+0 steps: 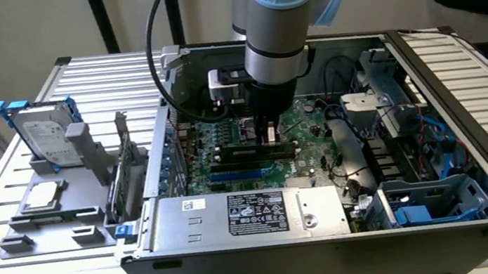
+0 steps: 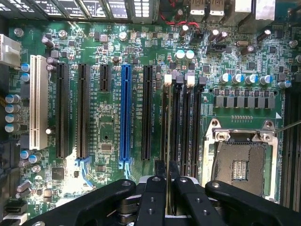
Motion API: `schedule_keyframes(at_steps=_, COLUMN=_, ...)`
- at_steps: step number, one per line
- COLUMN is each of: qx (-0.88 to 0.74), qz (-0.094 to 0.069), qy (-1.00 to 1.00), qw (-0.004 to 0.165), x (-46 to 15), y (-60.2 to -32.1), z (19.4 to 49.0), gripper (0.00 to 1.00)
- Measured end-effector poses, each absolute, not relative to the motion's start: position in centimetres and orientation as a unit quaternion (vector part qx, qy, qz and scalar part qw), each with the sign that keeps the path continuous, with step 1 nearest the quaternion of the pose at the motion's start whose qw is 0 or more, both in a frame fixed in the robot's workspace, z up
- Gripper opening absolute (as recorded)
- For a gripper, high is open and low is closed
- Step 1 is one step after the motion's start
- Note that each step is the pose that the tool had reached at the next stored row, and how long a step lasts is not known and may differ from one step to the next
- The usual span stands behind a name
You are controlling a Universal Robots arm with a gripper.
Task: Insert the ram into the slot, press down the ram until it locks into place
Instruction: 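Insert the ram into the slot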
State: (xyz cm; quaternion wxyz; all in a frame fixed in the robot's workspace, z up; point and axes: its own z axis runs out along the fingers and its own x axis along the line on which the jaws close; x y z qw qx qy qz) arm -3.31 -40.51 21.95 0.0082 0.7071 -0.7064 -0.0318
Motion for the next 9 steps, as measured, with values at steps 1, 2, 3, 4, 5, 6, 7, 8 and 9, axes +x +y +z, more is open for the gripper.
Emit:
schedule_keyframes(at_steps=1, qx=0.707, qz=-0.032, qy=-0.706, qw=0.008, x=-3.3, y=-40.5, z=22.0, gripper=0.15)
schedule_keyframes(at_steps=2, qx=0.707, qz=-0.032, qy=-0.706, qw=0.008, x=-3.3, y=-40.5, z=22.1, gripper=0.22)
schedule_keyframes(at_steps=3, qx=0.707, qz=-0.032, qy=-0.706, qw=0.008, x=-3.3, y=-40.5, z=22.4, gripper=0.22)
schedule_keyframes(at_steps=4, qx=0.707, qz=-0.032, qy=-0.706, qw=0.008, x=-3.3, y=-40.5, z=22.9, gripper=0.22)
schedule_keyframes(at_steps=5, qx=0.707, qz=-0.032, qy=-0.706, qw=0.008, x=-3.3, y=-40.5, z=23.3, gripper=0.22)
schedule_keyframes(at_steps=6, qx=0.707, qz=-0.032, qy=-0.706, qw=0.008, x=-3.4, y=-40.5, z=23.8, gripper=0.22)
schedule_keyframes(at_steps=7, qx=0.707, qz=-0.032, qy=-0.706, qw=0.008, x=-3.5, y=-40.5, z=24.2, gripper=0.22)
schedule_keyframes(at_steps=8, qx=0.707, qz=-0.032, qy=-0.706, qw=0.008, x=-3.5, y=-40.5, z=24.5, gripper=0.22)
schedule_keyframes(at_steps=9, qx=0.708, qz=-0.032, qy=-0.706, qw=0.008, x=-3.6, y=-40.5, z=24.6, gripper=0.22)
